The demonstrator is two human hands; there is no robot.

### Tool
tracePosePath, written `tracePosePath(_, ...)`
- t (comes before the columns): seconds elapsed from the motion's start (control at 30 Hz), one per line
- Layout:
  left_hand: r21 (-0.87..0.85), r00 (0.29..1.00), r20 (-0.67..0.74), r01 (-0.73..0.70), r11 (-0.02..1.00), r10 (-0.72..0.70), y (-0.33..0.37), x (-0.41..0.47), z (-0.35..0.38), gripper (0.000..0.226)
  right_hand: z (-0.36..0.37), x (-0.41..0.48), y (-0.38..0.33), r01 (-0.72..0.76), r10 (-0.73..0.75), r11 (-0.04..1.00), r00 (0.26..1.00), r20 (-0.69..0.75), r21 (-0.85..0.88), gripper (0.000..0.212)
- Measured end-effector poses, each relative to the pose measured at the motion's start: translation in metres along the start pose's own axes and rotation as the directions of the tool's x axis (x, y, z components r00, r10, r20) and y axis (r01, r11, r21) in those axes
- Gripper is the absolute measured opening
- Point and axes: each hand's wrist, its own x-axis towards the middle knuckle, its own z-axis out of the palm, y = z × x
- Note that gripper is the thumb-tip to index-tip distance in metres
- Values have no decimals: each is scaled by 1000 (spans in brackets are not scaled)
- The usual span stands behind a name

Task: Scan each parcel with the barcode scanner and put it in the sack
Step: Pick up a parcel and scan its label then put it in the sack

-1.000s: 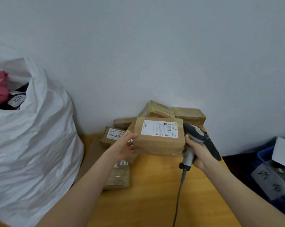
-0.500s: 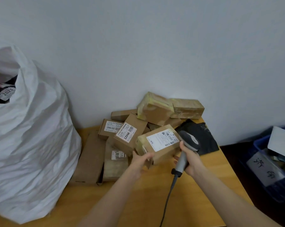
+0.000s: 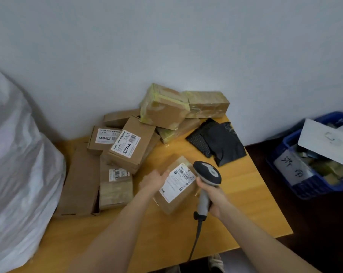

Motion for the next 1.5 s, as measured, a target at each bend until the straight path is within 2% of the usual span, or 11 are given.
tracePosePath(0.07,-84,995,100,21,996,-13,-3,-3,5,55,1,1,1,1,-1,1000,1000,13,10,36)
tracePosePath(0.17,-405,977,213,113,907,-26,-9,-16,12,43,0,2,-4,-14,12,999,999,51,42,32)
tracePosePath(0.27,-576,992,123,46,816,31,-14,-27,8,48,2,-2,-19,21,-24,999,994,108,32,38)
tracePosePath(0.37,-722,989,89,-16,692,116,-11,-37,-19,51,8,-9,-47,91,-99,994,985,145,55,30)
tracePosePath(0.5,-734,972,92,-81,674,216,-18,-46,-56,62,18,-21,-83,149,-158,987,970,187,62,35)
tracePosePath(0.6,-807,986,27,-74,585,162,-23,-48,-67,54,26,-41,-95,189,-188,982,955,227,20,34)
tracePosePath(0.7,-846,994,-83,-110,521,75,-25,-55,-72,57,34,-65,-90,258,-243,964,950,195,-58,25)
tracePosePath(0.83,-853,982,-188,-178,491,28,-34,-62,-75,64,45,-101,-68,306,-270,943,933,239,-131,19)
tracePosePath(1.03,-868,973,-233,-206,451,-4,-45,-65,-73,70,60,-136,-51,423,-356,877,890,286,-226,18)
tracePosePath(1.5,-864,969,-241,-193,465,-47,-58,-58,-65,74,61,-153,-42,400,-318,867,903,288,-297,14)
